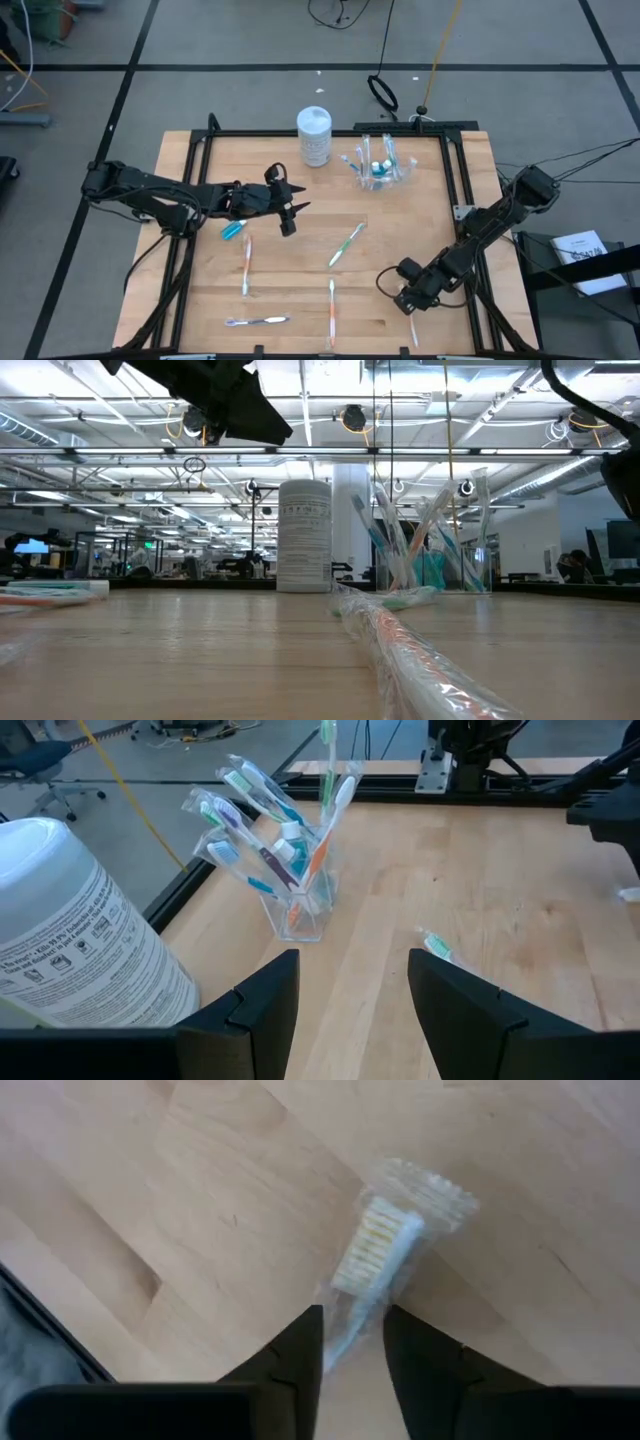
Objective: Pick & Place toothbrushing station
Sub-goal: Put the white and orange toothbrush into the transparent mesh organizer
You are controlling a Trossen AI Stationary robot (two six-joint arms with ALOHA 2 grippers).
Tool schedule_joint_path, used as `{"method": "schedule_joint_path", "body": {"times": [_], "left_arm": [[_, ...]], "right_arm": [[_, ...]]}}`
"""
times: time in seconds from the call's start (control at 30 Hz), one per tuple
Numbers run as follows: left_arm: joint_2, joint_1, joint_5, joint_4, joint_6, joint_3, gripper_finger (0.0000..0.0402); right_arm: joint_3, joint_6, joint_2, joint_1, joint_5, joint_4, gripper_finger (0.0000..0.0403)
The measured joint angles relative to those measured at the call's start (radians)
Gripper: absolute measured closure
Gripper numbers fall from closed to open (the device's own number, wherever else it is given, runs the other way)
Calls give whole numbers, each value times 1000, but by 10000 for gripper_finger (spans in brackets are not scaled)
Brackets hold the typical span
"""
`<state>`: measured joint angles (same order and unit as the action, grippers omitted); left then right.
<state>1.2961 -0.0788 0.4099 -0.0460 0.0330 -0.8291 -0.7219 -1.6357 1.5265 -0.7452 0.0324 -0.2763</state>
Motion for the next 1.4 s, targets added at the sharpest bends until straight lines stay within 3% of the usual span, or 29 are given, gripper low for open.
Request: {"method": "schedule_joint_path", "body": {"times": [0.23,0.4,0.57,0.7,0.87,1.0,1.07,1.27,1.4], "left_arm": [[0,0,0,-9,-1,0,206],[0,0,0,-9,-2,0,206],[0,0,0,-9,-3,0,206],[0,0,0,-12,-47,0,206],[0,0,-1,-17,-84,0,206],[0,0,-1,-2,-75,0,206],[0,0,0,-7,-85,0,206],[0,12,0,-11,-106,0,206],[0,21,0,-16,-106,0,206]], "right_arm": [[5,82,-42,51,-18,19,392],[5,190,-166,116,-120,35,389],[4,467,-361,206,-265,31,399],[3,764,-534,294,-450,36,398],[3,1162,-704,386,-799,30,403],[3,1390,-760,460,-1086,18,402],[3,1450,-764,509,-1179,25,402],[3,1496,-722,675,-1206,32,402],[3,1493,-649,759,-1155,32,402]]}}
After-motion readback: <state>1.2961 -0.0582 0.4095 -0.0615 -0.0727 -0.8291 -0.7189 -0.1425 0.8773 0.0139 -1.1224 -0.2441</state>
